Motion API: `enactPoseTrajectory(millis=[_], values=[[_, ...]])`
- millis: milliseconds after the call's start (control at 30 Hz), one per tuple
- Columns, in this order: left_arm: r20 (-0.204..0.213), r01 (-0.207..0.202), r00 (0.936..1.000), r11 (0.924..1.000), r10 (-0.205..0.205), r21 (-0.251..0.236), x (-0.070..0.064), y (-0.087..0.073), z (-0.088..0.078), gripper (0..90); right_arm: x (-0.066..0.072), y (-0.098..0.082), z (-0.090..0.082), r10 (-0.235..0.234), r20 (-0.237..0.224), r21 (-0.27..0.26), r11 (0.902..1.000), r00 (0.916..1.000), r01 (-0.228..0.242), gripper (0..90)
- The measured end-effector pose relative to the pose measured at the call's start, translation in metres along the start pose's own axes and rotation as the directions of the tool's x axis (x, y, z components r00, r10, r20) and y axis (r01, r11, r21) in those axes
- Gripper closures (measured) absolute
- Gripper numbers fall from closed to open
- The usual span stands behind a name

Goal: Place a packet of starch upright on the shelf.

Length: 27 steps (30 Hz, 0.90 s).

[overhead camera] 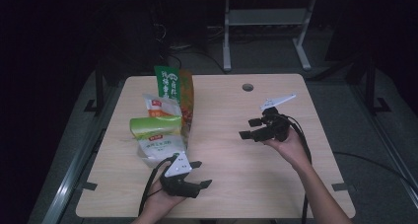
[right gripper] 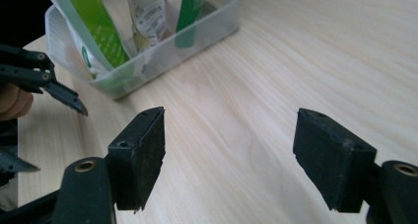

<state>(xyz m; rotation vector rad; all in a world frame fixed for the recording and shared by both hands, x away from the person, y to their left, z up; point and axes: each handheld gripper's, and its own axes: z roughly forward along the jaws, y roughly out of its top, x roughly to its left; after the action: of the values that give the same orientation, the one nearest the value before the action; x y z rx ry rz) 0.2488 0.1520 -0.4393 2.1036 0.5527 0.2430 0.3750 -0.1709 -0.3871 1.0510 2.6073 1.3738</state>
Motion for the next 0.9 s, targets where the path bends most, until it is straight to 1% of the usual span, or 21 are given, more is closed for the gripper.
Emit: enactPoseTrajectory(millis=[67, 100, 167, 300, 333, 367, 433, 533, 567, 600, 767, 900], values=[[0.002, 0.006, 1.0000, 1.0000, -0.006, -0.003, 0.000, 0.000, 0.001, 30.8, -0.002, -0.006, -0.002, 0.005, 0.005, 0.002, 1.0000, 1.0000, -0.005, 27.5], [0.002, 0.005, 1.0000, 1.0000, -0.005, -0.002, 0.000, 0.000, 0.001, 30.8, -0.003, -0.008, -0.004, 0.009, 0.004, 0.008, 0.9999, 1.0000, -0.009, 27.2], [0.002, 0.004, 1.0000, 1.0000, -0.004, -0.003, -0.001, 0.000, 0.001, 30.6, -0.004, -0.013, -0.007, 0.020, 0.011, 0.000, 0.9998, 0.9997, -0.020, 27.3], [0.002, -0.001, 1.0000, 1.0000, 0.001, 0.001, -0.001, 0.000, 0.001, 30.5, -0.007, -0.024, -0.013, 0.029, 0.026, 0.002, 0.9996, 0.9992, -0.030, 27.2], [0.003, 0.002, 1.0000, 1.0000, -0.002, 0.000, -0.001, 0.000, 0.001, 30.4, -0.008, -0.025, -0.014, 0.038, 0.027, 0.008, 0.9992, 0.9989, -0.038, 27.1], [0.003, 0.003, 1.0000, 1.0000, -0.003, 0.000, -0.001, -0.001, 0.001, 30.4, -0.008, -0.028, -0.016, 0.031, 0.031, 0.003, 0.9995, 0.9990, -0.031, 27.1], [0.003, 0.003, 1.0000, 1.0000, -0.003, 0.002, -0.001, -0.001, 0.001, 30.4, -0.009, -0.032, -0.018, 0.043, 0.032, -0.003, 0.9991, 0.9986, -0.043, 27.1], [0.005, 0.001, 1.0000, 1.0000, -0.001, 0.003, -0.001, -0.001, 0.002, 30.4, -0.010, -0.039, -0.019, 0.050, 0.034, 0.000, 0.9987, 0.9982, -0.050, 27.0], [0.005, 0.002, 1.0000, 1.0000, -0.002, 0.003, -0.001, -0.001, 0.002, 30.4, -0.011, -0.042, -0.019, 0.060, 0.036, 0.004, 0.9982, 0.9976, -0.060, 27.0], [0.005, 0.002, 1.0000, 1.0000, -0.002, 0.001, -0.001, -0.001, 0.002, 30.4, -0.011, -0.044, -0.020, 0.059, 0.036, -0.003, 0.9982, 0.9976, -0.059, 27.0], [0.010, 0.006, 0.9999, 1.0000, -0.006, 0.003, -0.001, -0.002, 0.003, 30.2, -0.013, -0.055, -0.024, 0.076, 0.042, -0.003, 0.9971, 0.9962, -0.076, 27.0], [0.013, 0.006, 0.9999, 1.0000, -0.006, 0.002, -0.001, -0.001, 0.004, 29.7, -0.013, -0.062, -0.028, 0.078, 0.050, -0.013, 0.9969, 0.9957, -0.078, 27.0]])
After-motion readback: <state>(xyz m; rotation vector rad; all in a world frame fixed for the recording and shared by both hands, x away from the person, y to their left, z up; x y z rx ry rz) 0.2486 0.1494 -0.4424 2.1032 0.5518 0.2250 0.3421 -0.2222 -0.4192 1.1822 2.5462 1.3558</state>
